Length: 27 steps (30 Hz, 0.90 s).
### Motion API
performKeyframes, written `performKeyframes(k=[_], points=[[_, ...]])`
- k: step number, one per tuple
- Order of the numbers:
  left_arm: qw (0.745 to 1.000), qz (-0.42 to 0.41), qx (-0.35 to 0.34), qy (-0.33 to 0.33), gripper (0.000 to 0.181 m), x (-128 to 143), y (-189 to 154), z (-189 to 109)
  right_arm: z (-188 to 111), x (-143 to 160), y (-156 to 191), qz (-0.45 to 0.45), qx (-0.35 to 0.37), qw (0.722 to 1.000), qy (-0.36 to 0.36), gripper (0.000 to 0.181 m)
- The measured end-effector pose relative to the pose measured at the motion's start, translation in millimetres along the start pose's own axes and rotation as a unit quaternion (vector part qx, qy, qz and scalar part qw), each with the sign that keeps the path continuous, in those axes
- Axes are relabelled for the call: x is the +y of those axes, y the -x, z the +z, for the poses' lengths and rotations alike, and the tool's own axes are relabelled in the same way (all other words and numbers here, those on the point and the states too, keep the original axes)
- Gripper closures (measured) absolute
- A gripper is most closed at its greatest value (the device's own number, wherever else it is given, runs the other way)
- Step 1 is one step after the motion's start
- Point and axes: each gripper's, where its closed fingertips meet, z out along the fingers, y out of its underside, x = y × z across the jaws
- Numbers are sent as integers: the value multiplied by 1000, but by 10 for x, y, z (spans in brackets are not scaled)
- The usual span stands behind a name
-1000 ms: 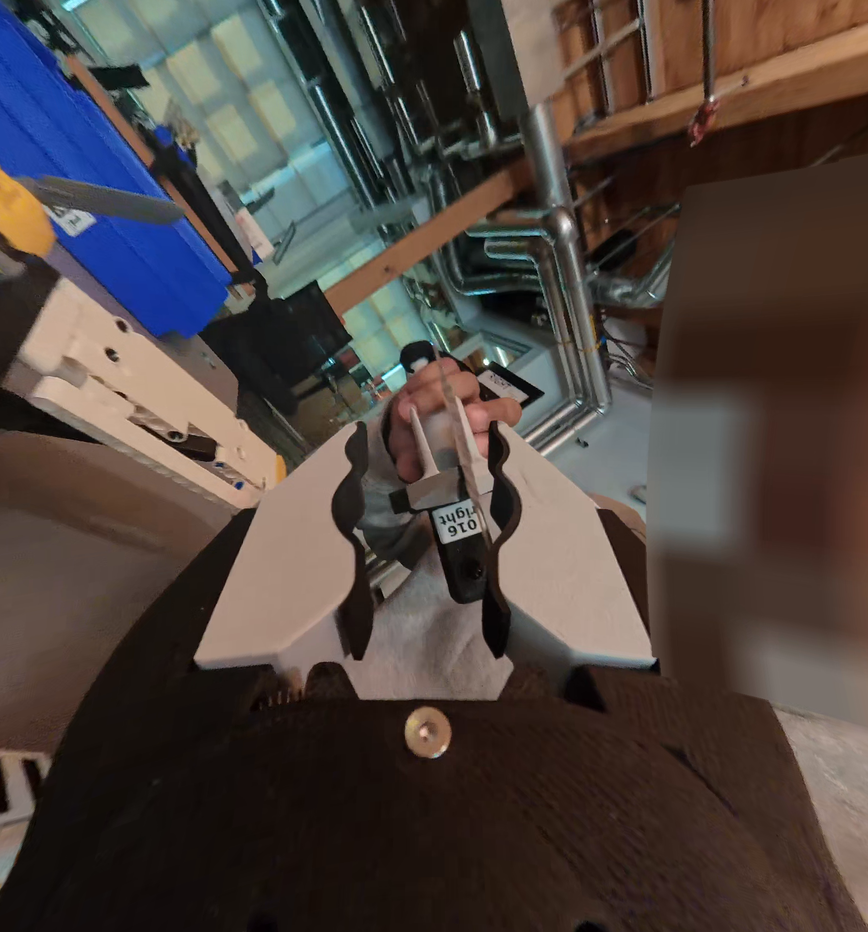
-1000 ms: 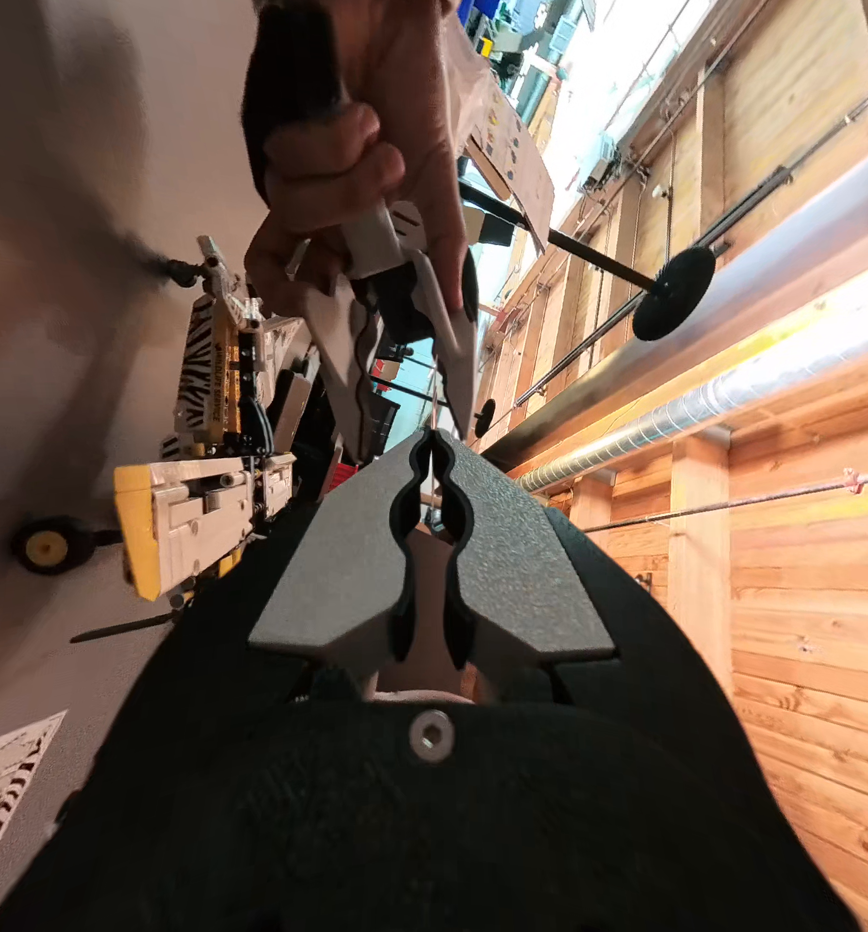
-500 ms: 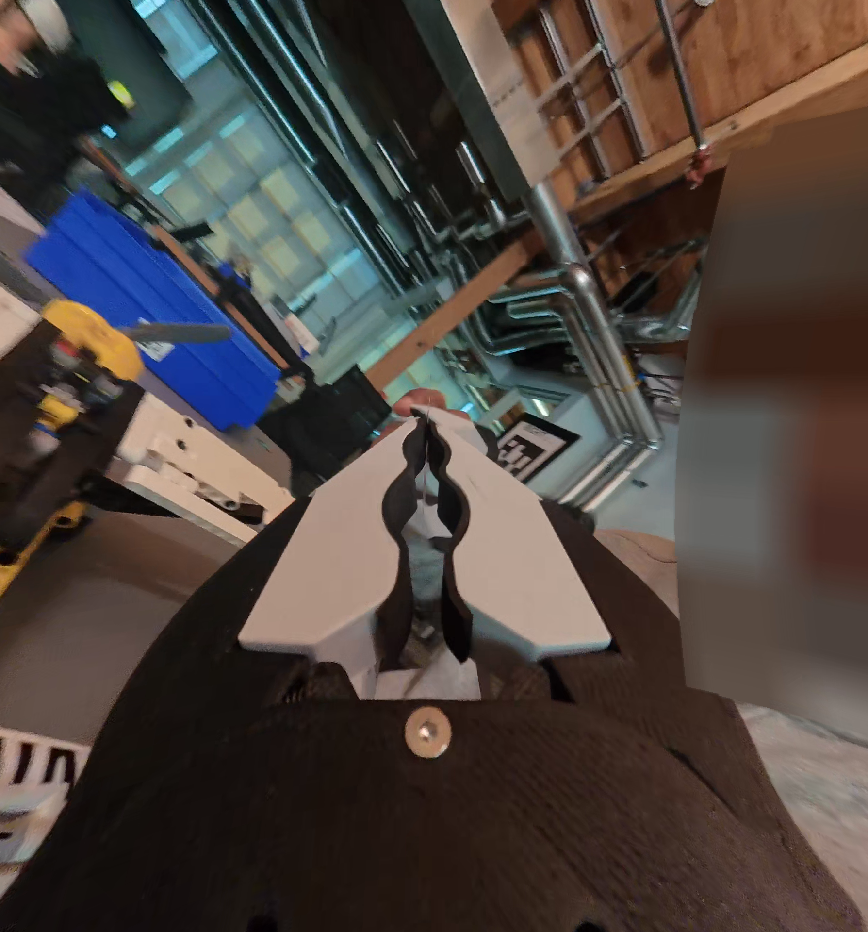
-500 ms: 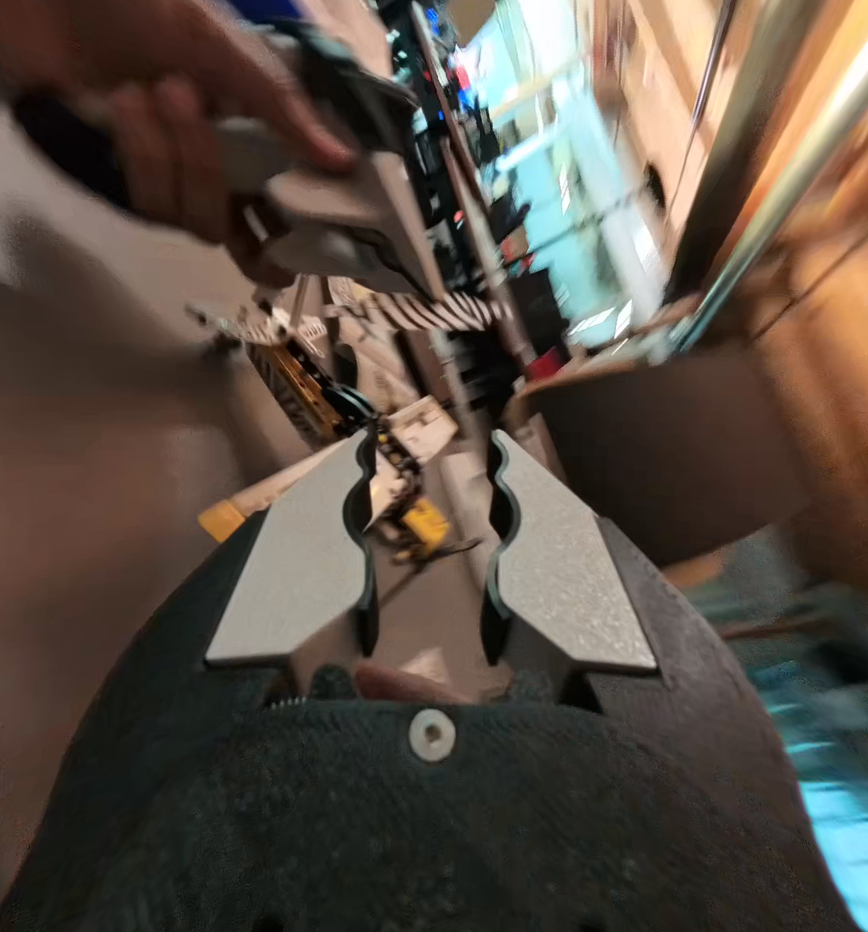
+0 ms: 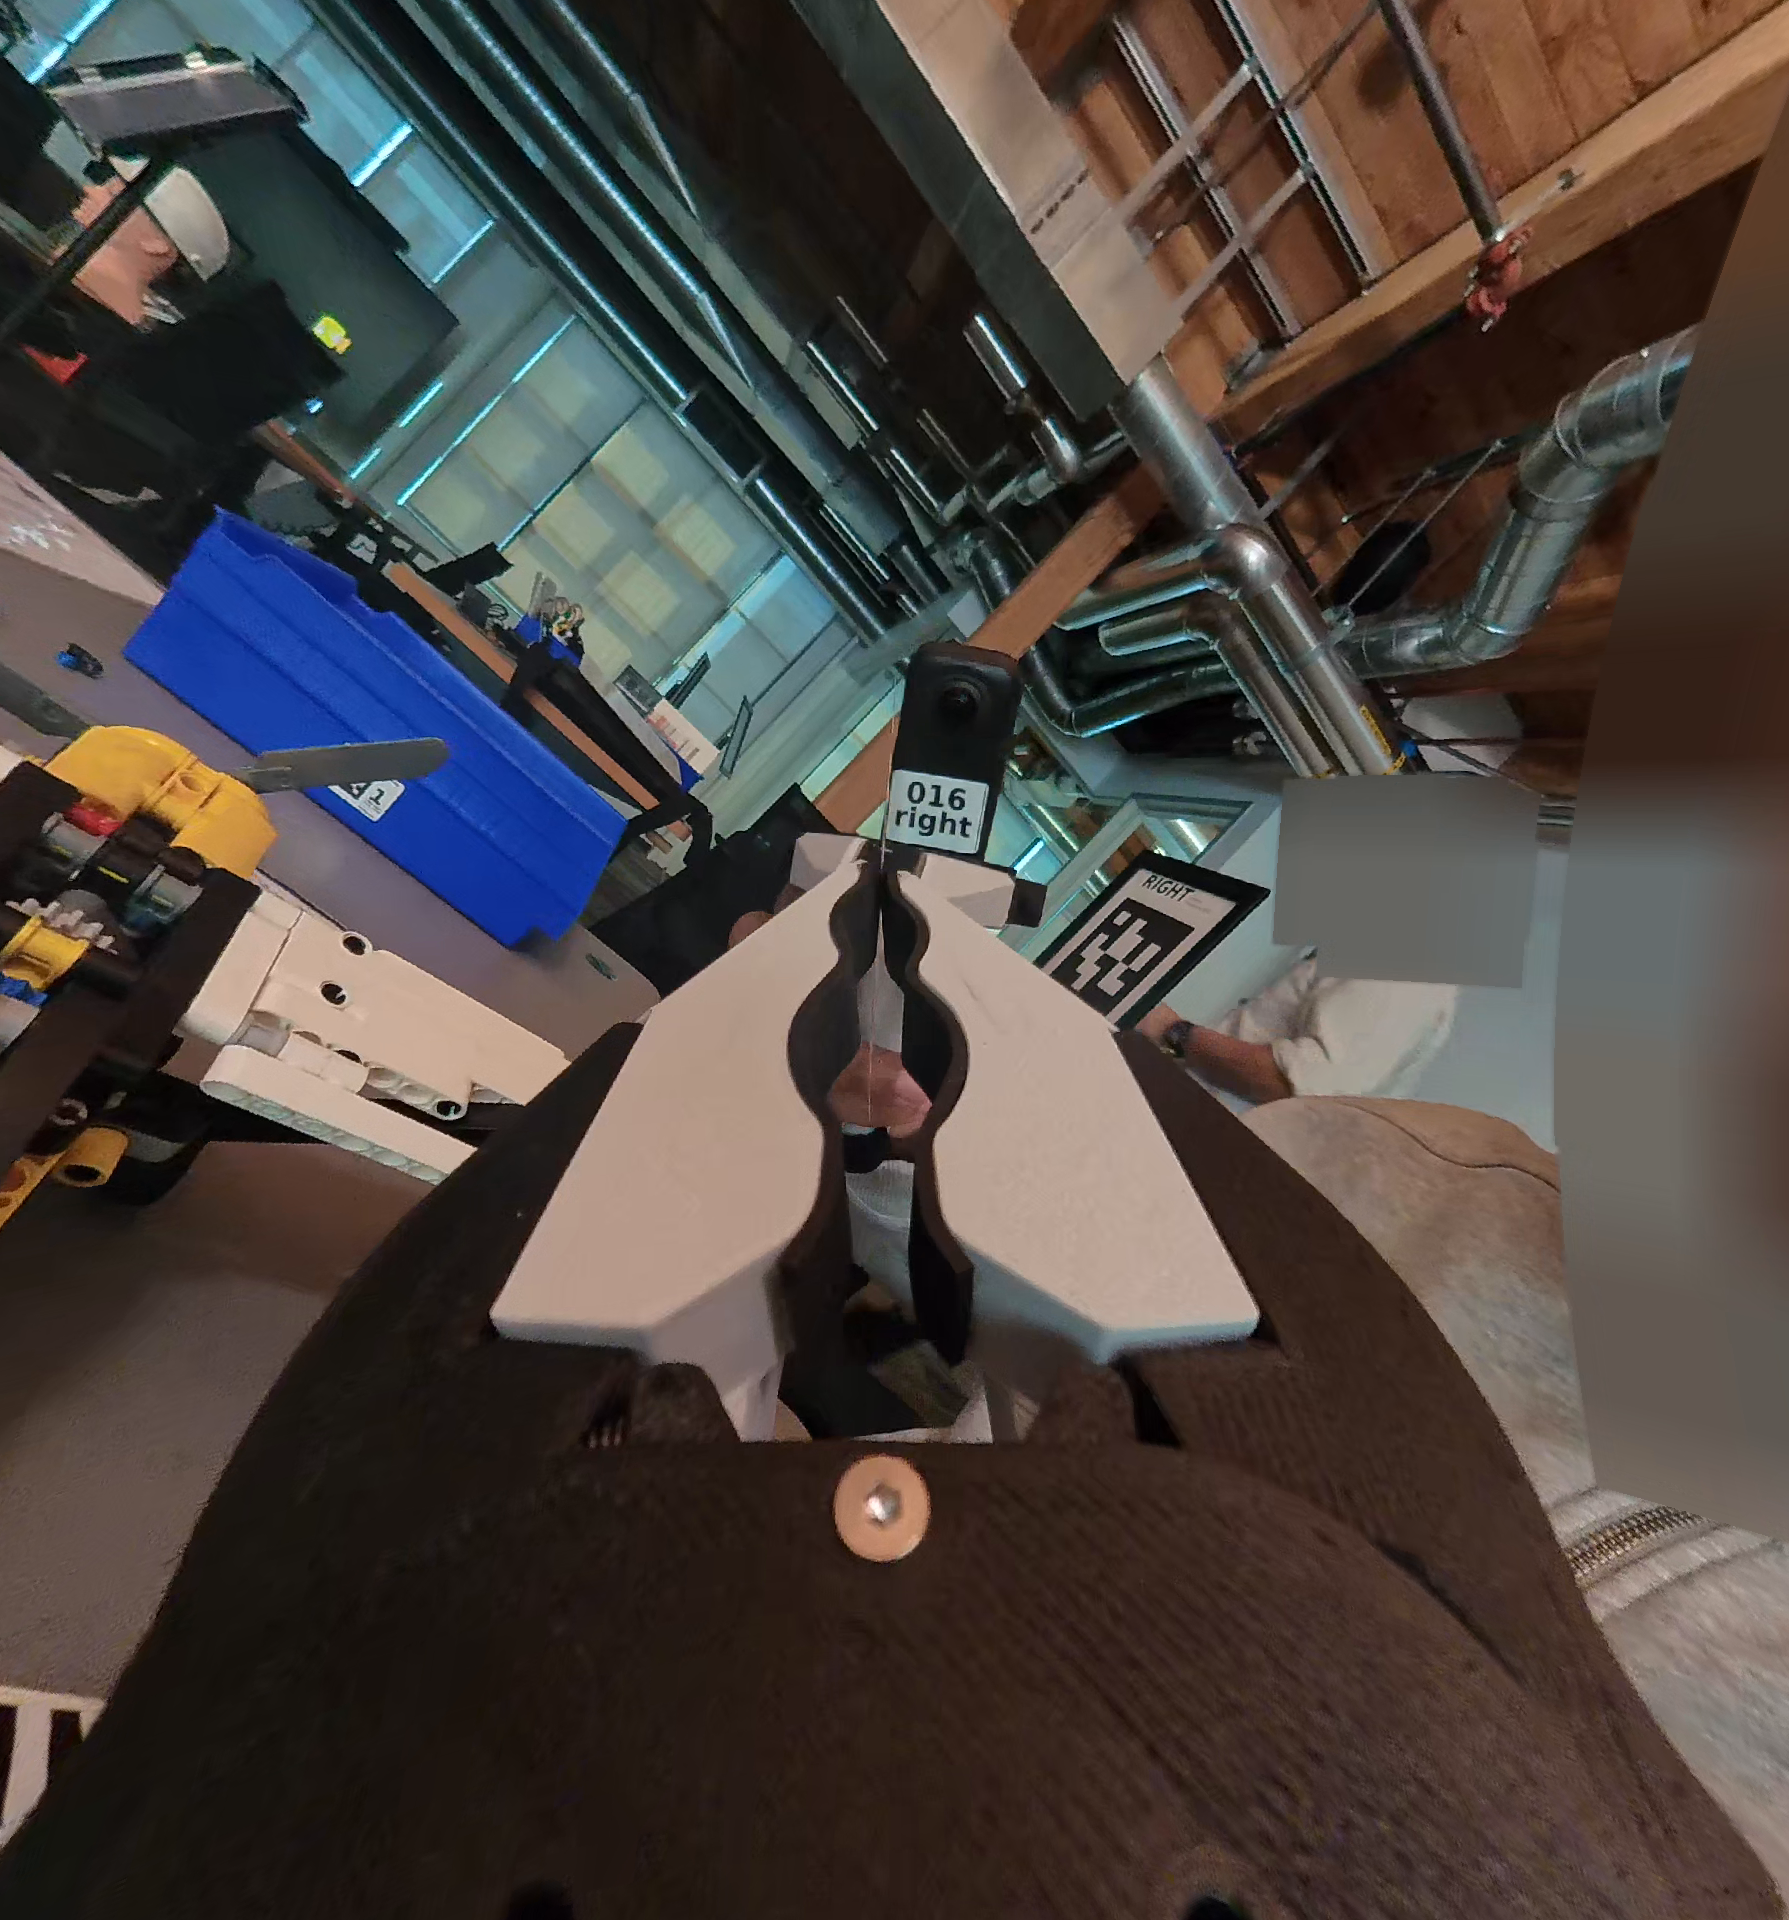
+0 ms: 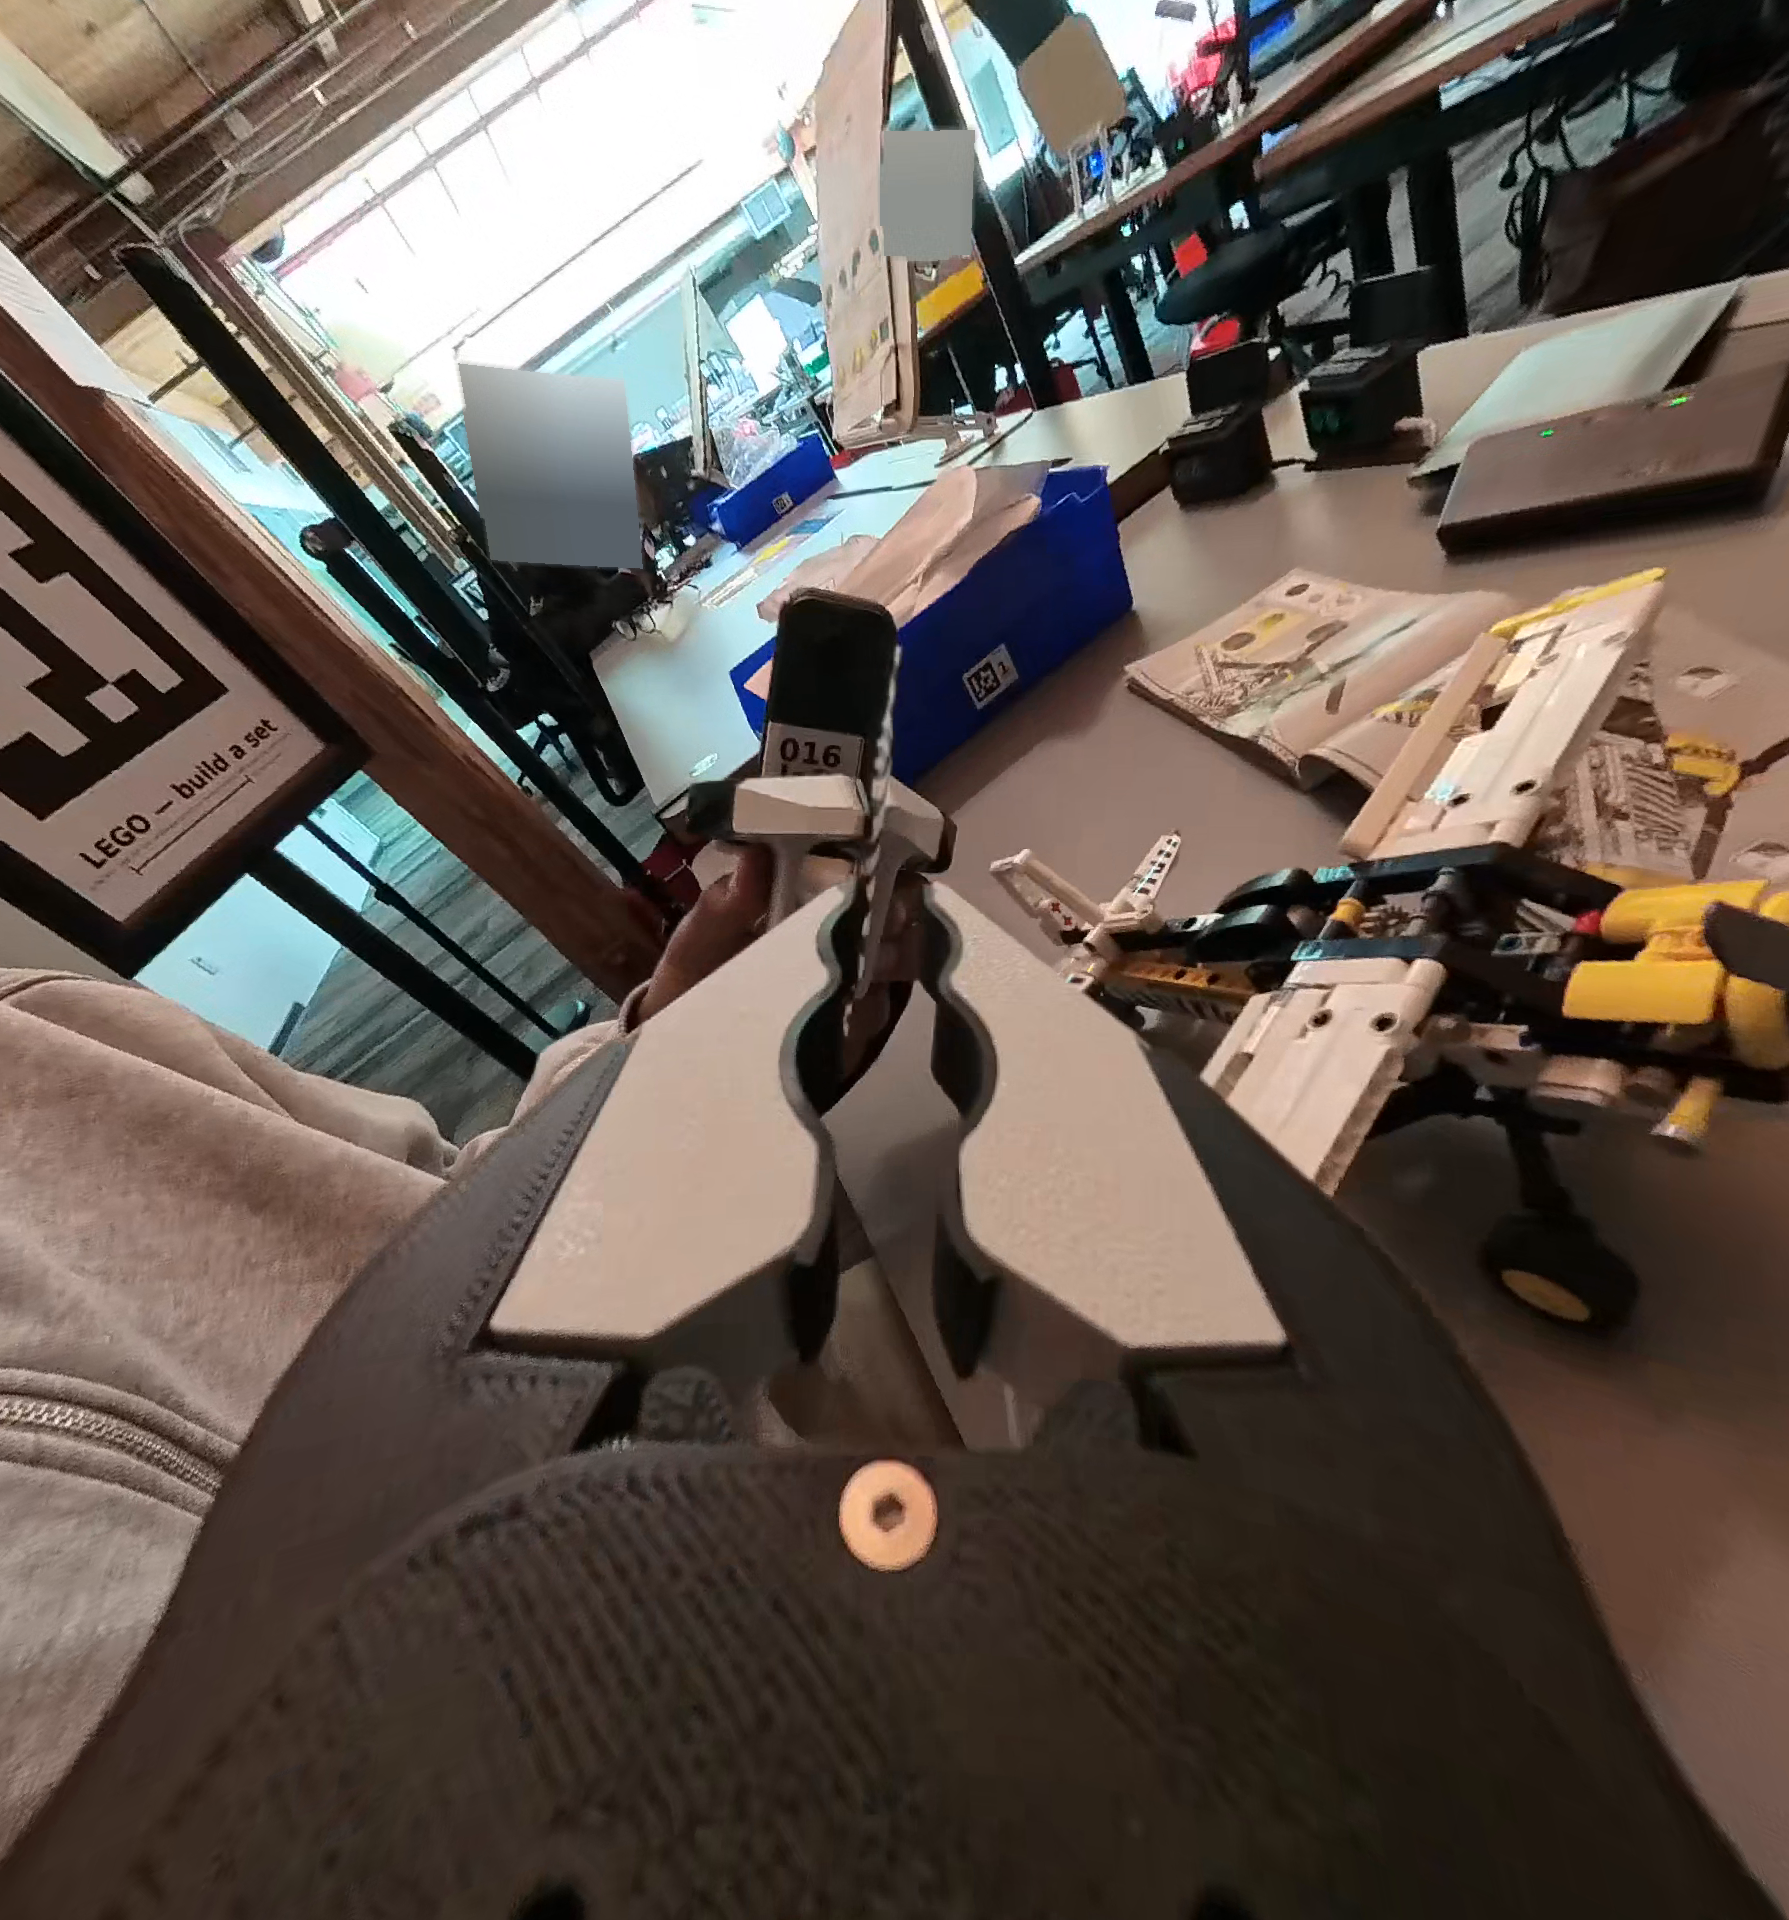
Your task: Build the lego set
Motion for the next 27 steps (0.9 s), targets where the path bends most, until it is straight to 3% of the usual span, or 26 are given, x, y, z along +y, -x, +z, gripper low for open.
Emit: performKeyframes(k=[1,27], points=[[1000,-1,1,1,181,8,-5,10,2,-4,6,-1,-1,1000,1,175],[1000,-23,3,10,181,98,71,63,31,51,-55,2,-11,1000,14,181]])
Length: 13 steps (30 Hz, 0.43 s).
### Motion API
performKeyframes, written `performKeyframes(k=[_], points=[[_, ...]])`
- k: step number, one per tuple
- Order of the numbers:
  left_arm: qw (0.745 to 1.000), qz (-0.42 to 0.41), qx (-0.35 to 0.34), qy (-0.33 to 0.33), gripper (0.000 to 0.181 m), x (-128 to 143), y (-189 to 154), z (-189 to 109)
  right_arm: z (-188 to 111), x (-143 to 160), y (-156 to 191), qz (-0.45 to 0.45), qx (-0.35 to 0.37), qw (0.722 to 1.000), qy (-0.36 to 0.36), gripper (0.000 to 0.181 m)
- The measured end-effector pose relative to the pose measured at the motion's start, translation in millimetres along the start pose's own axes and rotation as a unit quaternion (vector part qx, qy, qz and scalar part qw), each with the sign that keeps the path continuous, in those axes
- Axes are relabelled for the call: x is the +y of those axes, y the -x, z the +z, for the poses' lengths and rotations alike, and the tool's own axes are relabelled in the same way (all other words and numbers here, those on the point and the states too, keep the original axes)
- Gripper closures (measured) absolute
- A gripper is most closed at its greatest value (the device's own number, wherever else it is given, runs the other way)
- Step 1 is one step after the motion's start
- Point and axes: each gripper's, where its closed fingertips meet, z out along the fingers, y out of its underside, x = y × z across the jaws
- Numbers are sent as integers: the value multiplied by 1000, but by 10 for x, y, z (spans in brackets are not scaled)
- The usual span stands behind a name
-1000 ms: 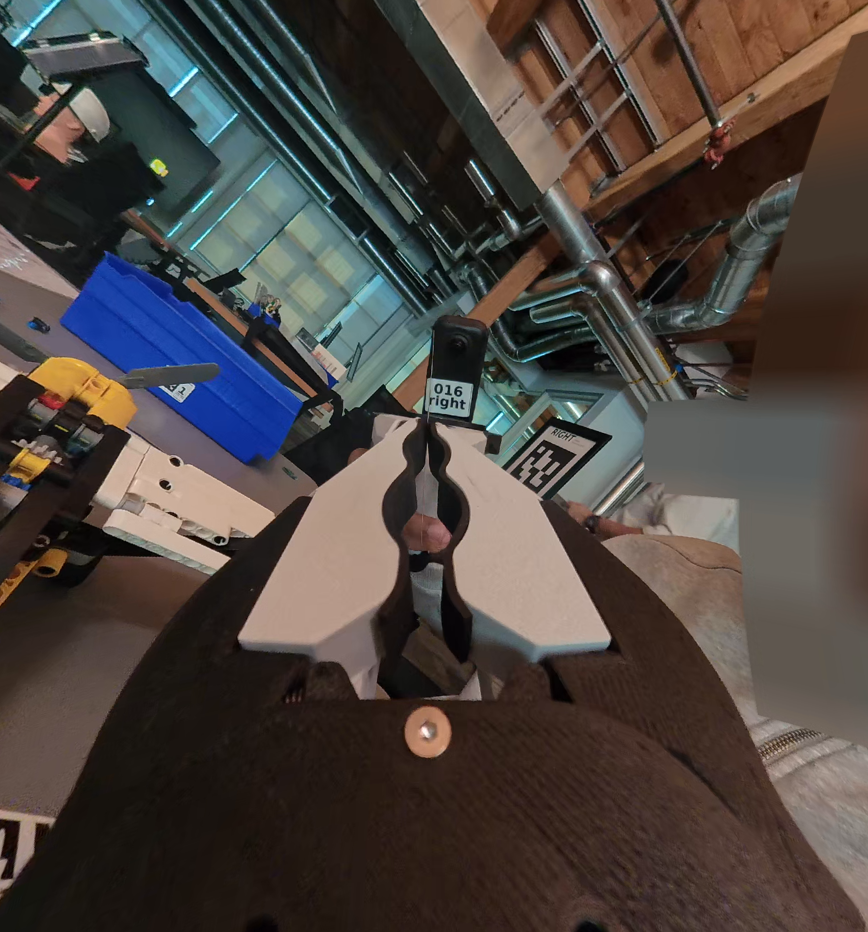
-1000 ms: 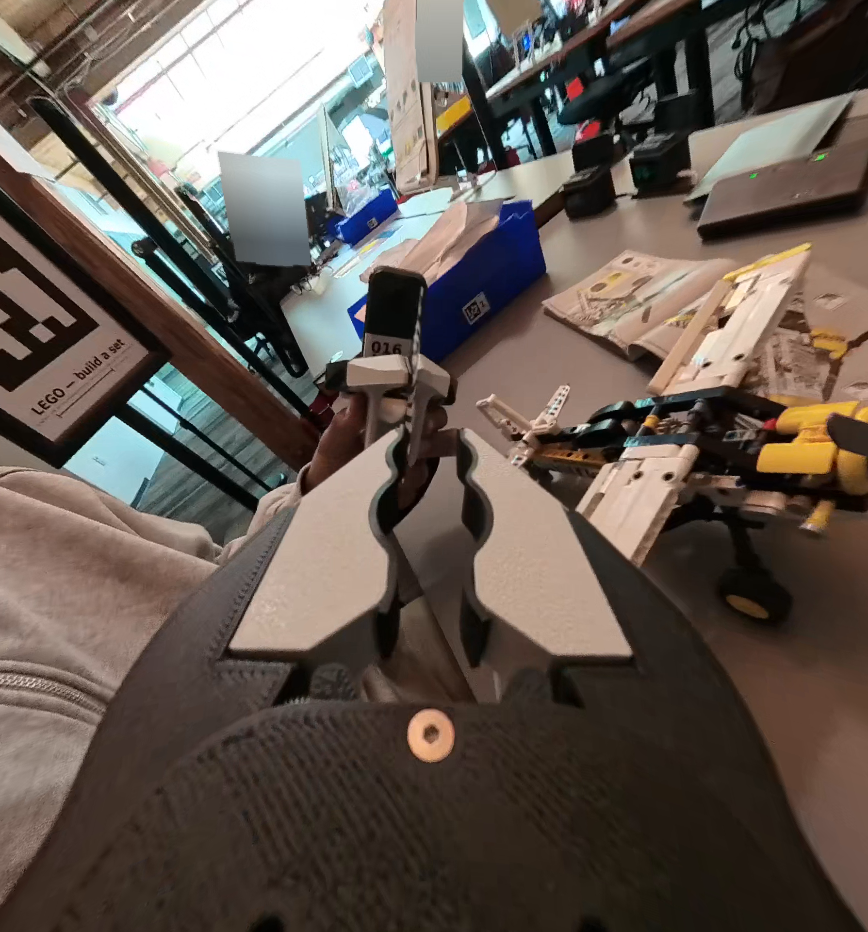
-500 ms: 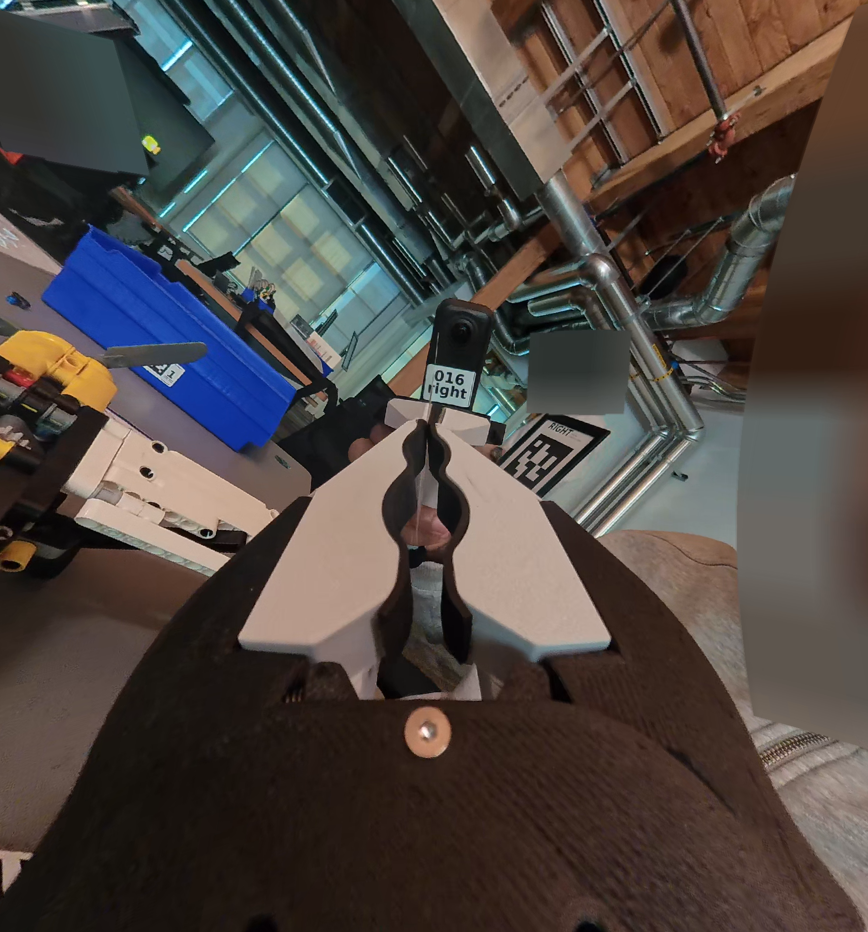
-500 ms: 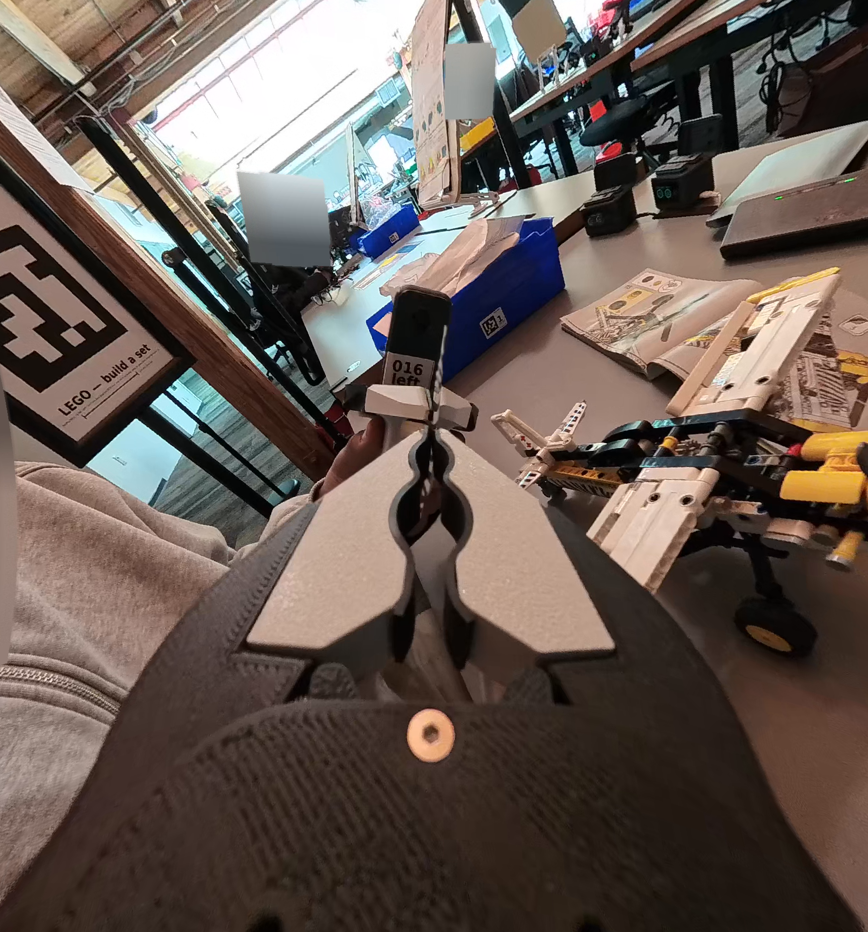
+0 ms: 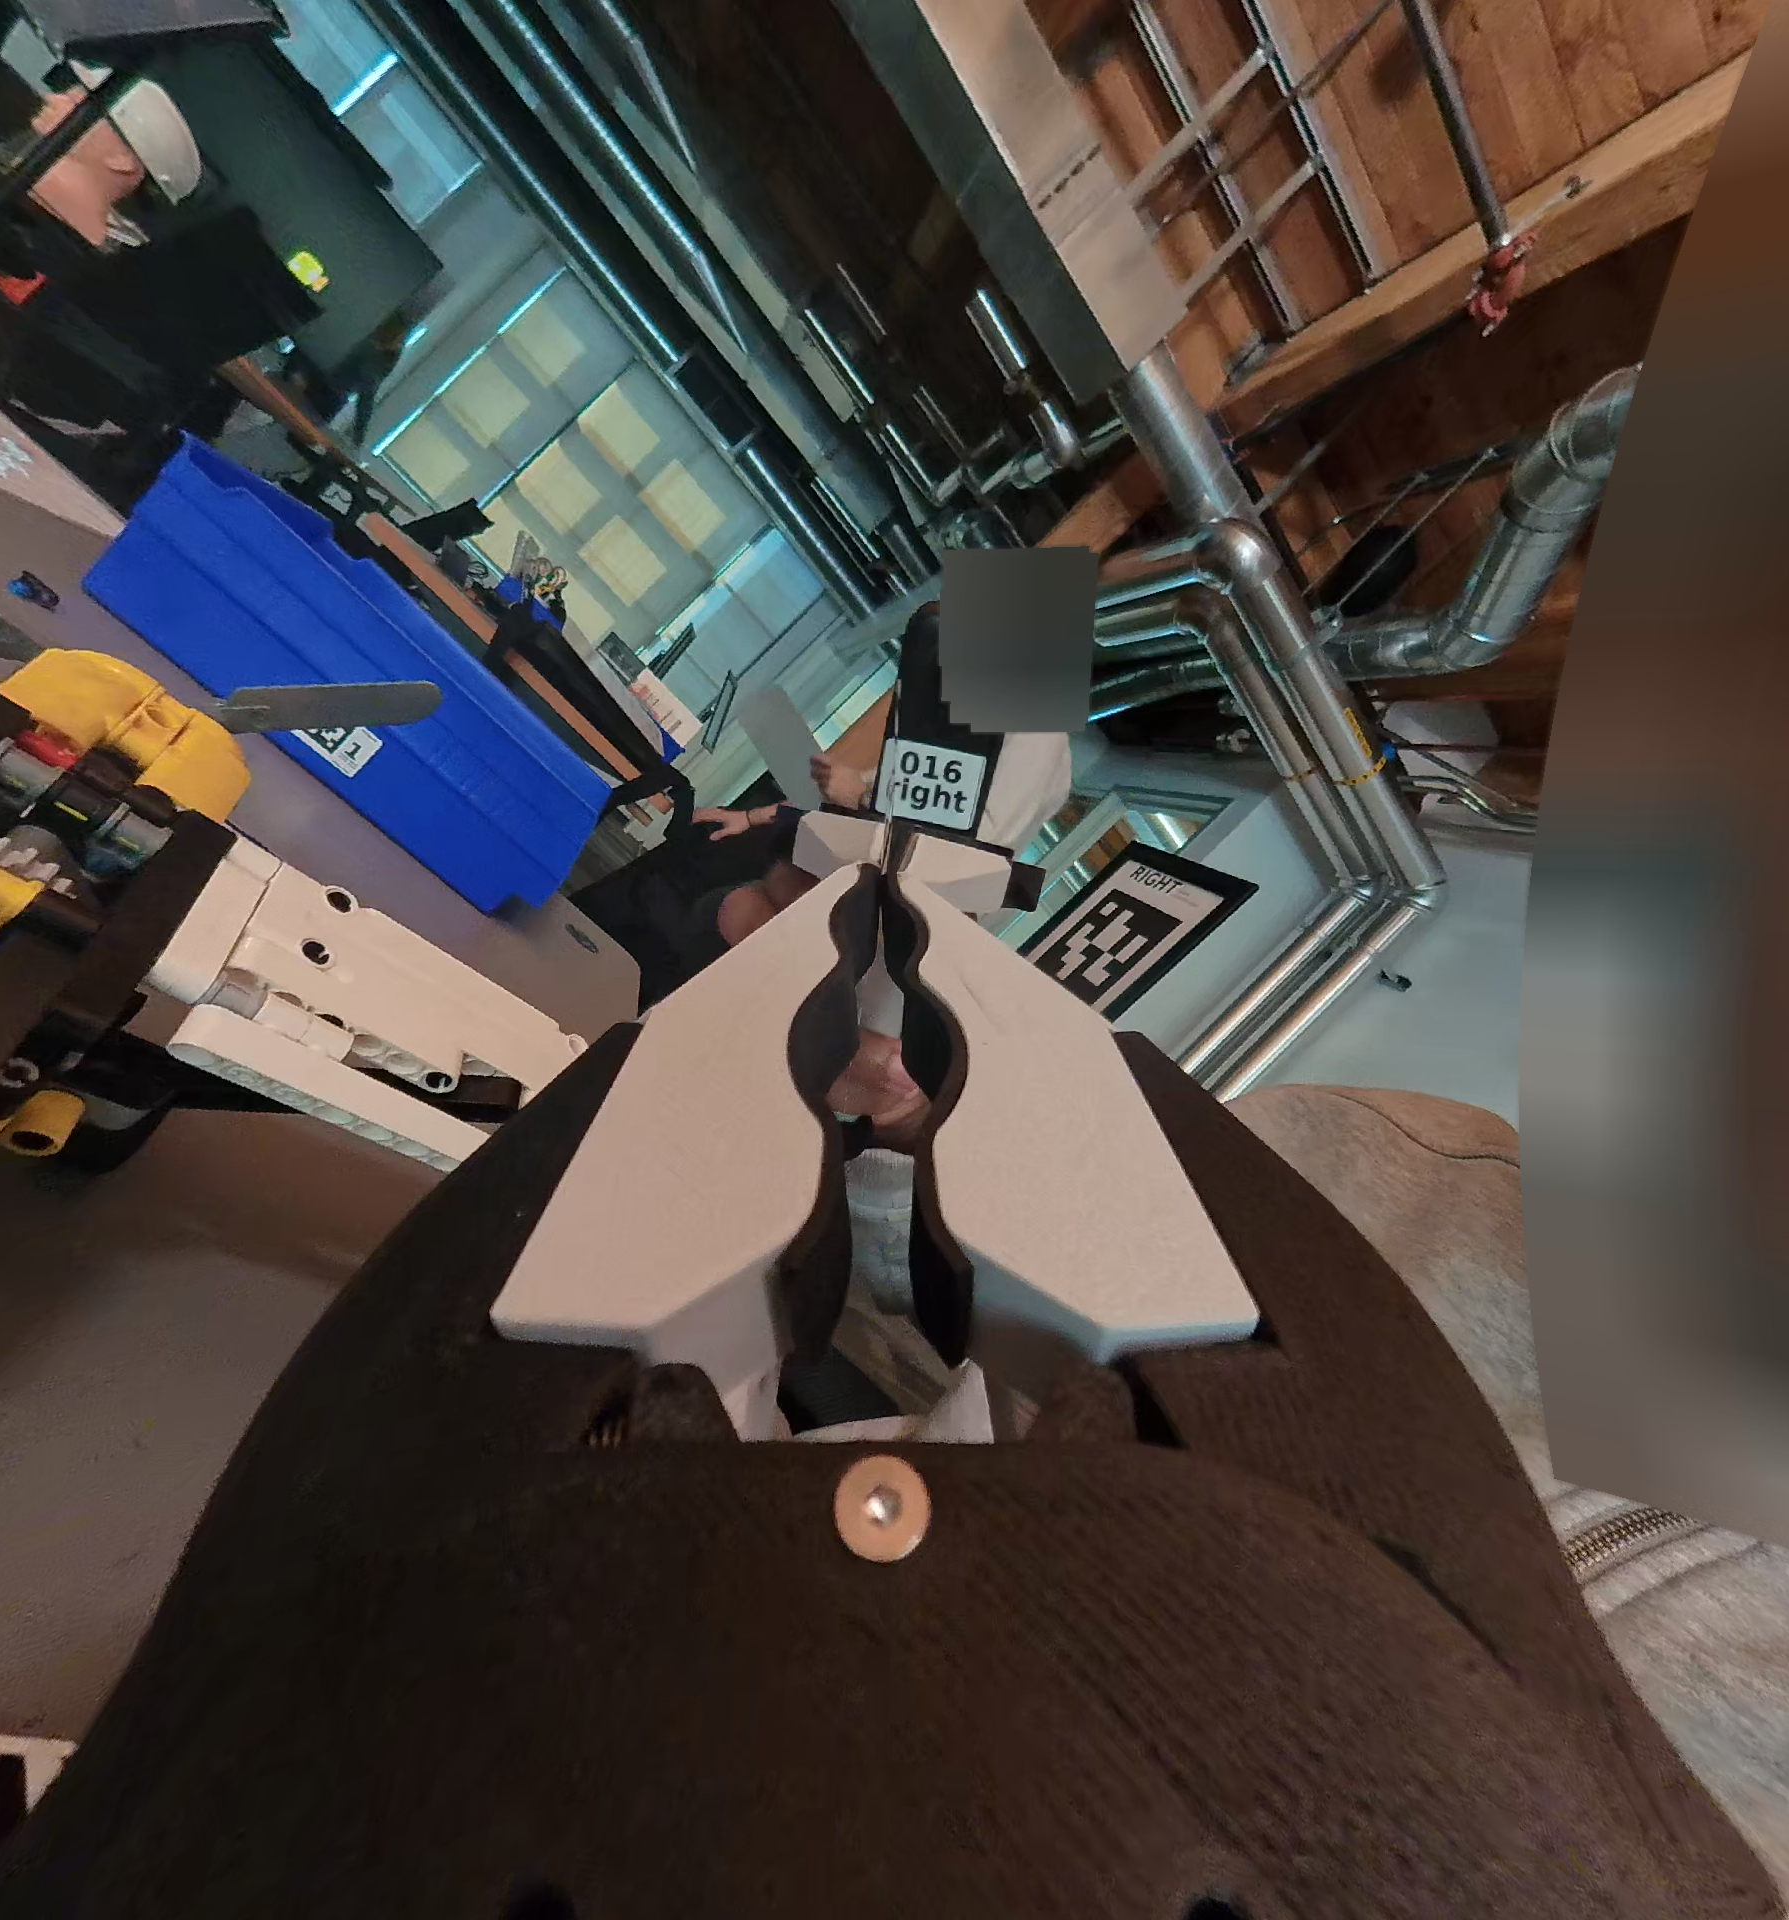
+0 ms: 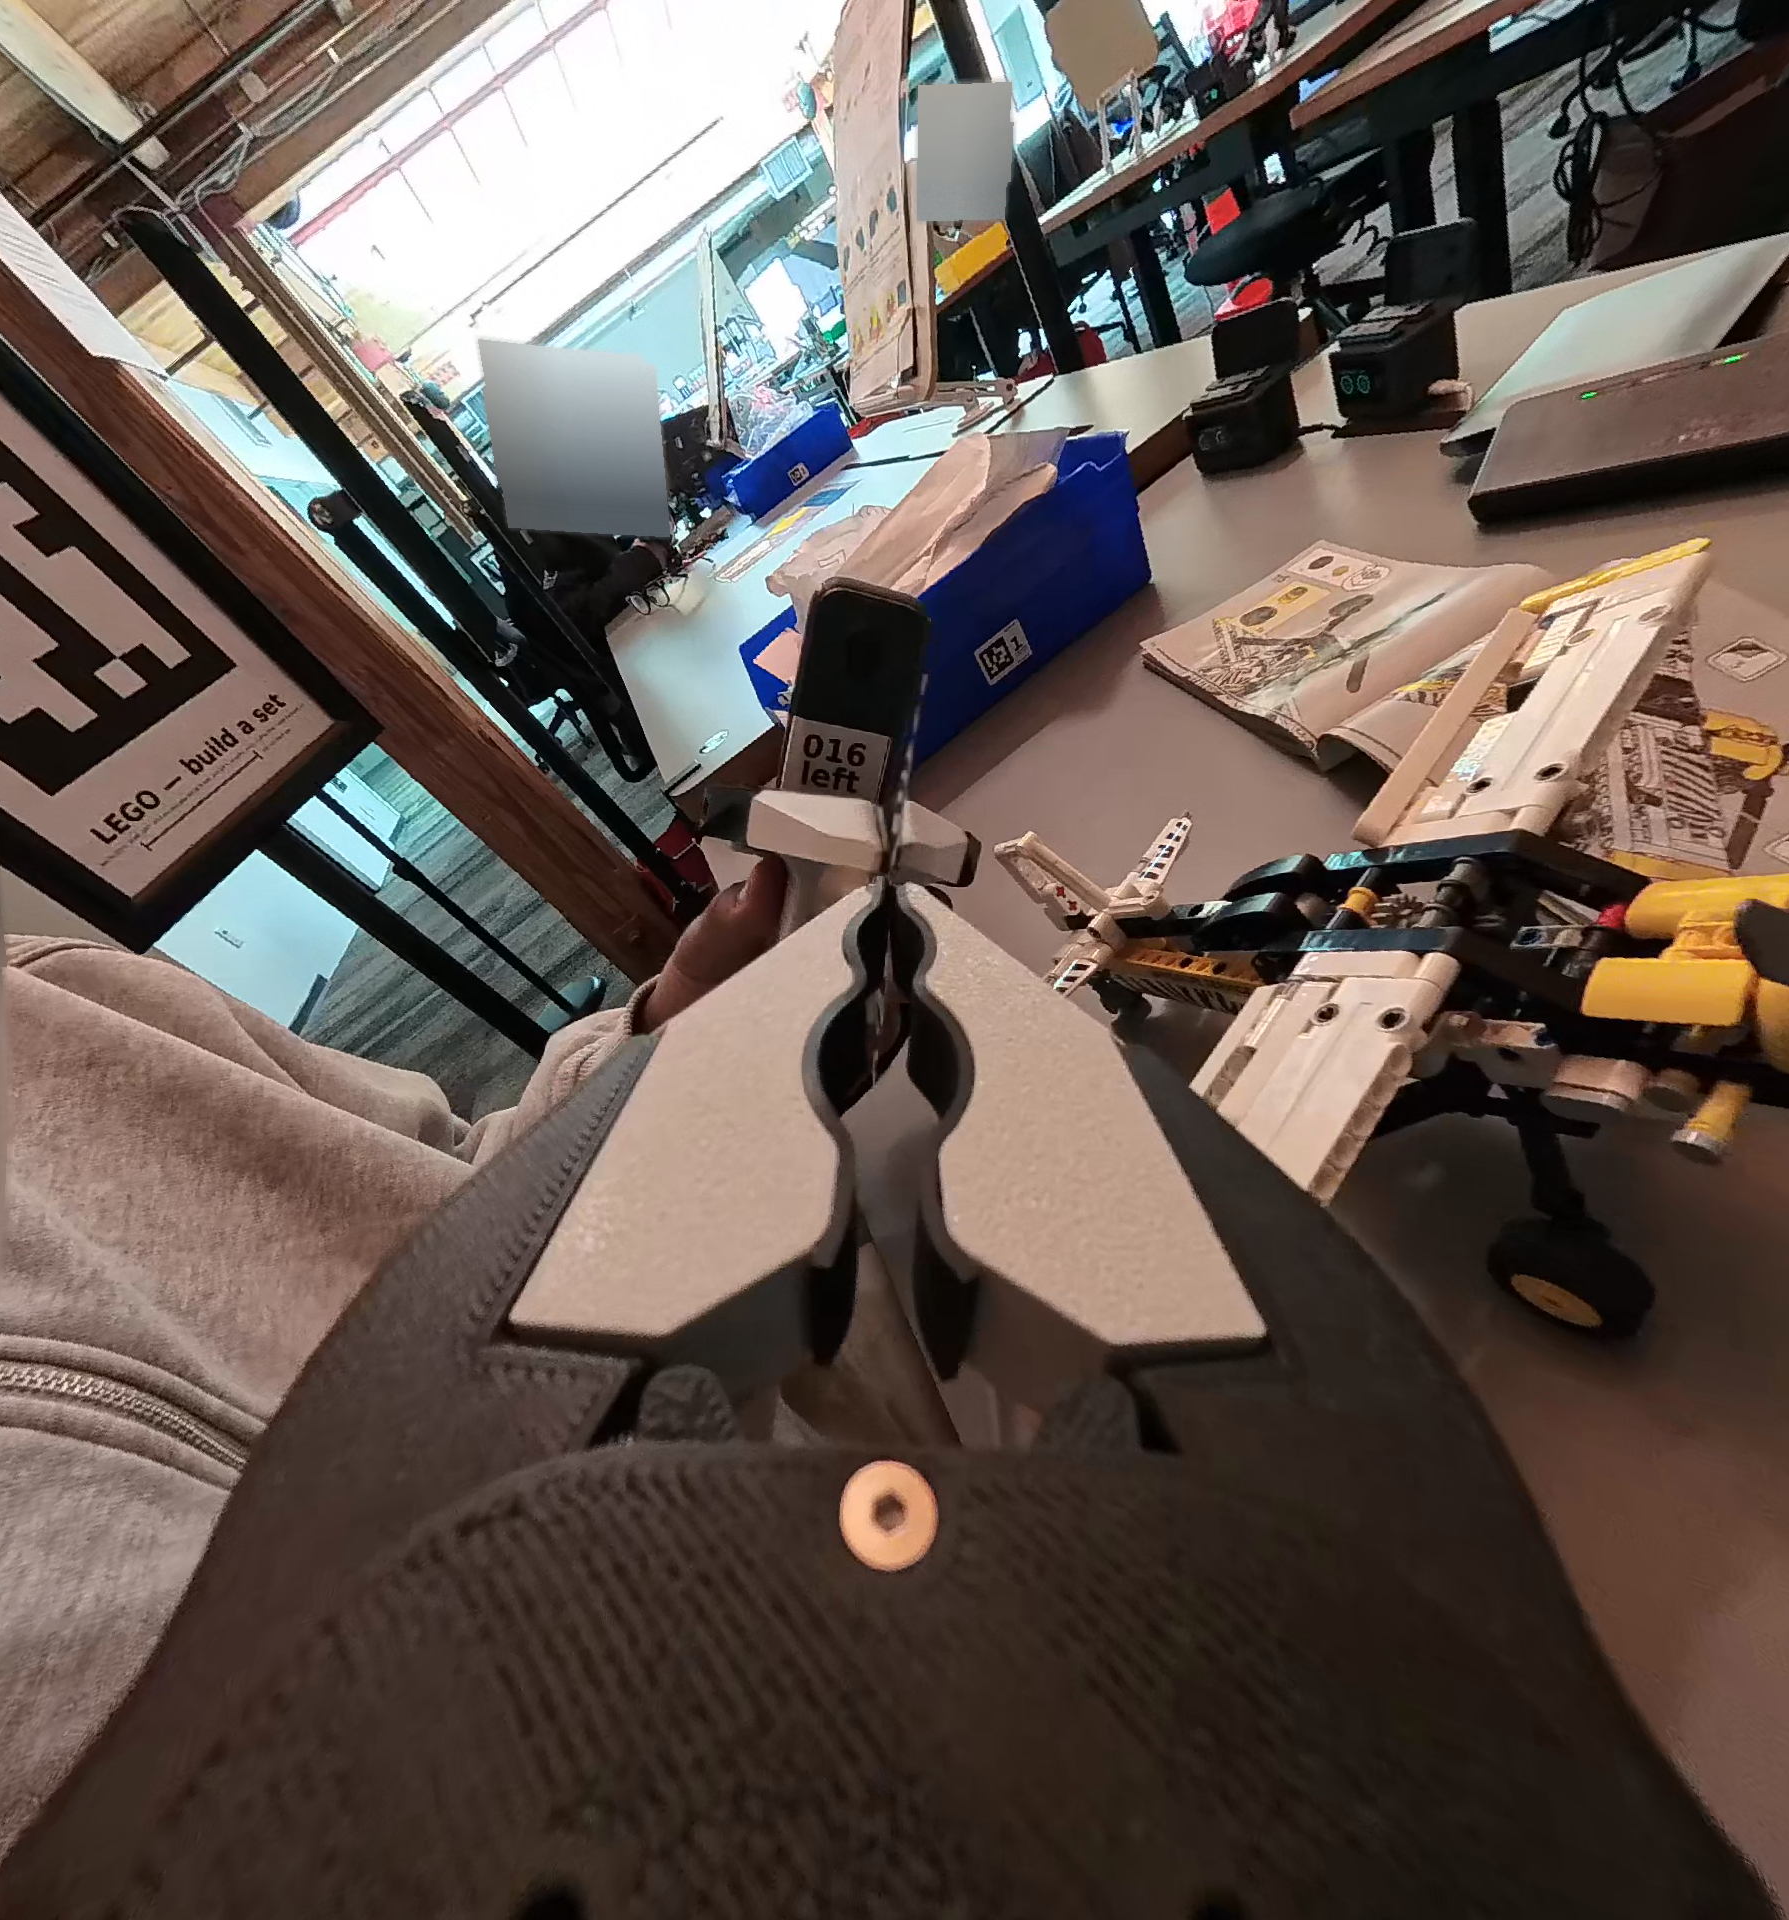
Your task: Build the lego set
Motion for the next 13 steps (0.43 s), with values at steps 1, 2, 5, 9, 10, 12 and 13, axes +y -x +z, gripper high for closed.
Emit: performKeyframes(k=[1,2,5,9,10,12,13], points=[[1000,2,-3,3,180,7,9,-1,-4,-3,-2,-4,1,1000,1,181],[1000,5,-7,9,177,17,17,0,-8,-4,-4,-8,3,1000,4,181],[999,22,-35,23,168,26,77,-16,-63,-71,-42,-18,15,1000,2,181],[993,70,-97,19,155,-74,208,-139,-218,-215,-229,9,48,999,6,181],[989,86,-115,25,155,-79,248,-163,-242,-201,-314,27,63,997,22,181],[978,127,-161,47,155,-48,367,-199,-252,-54,-461,91,76,990,79,181],[968,151,-188,63,155,-14,445,-212,-239,27,-483,138,65,983,103,181]])
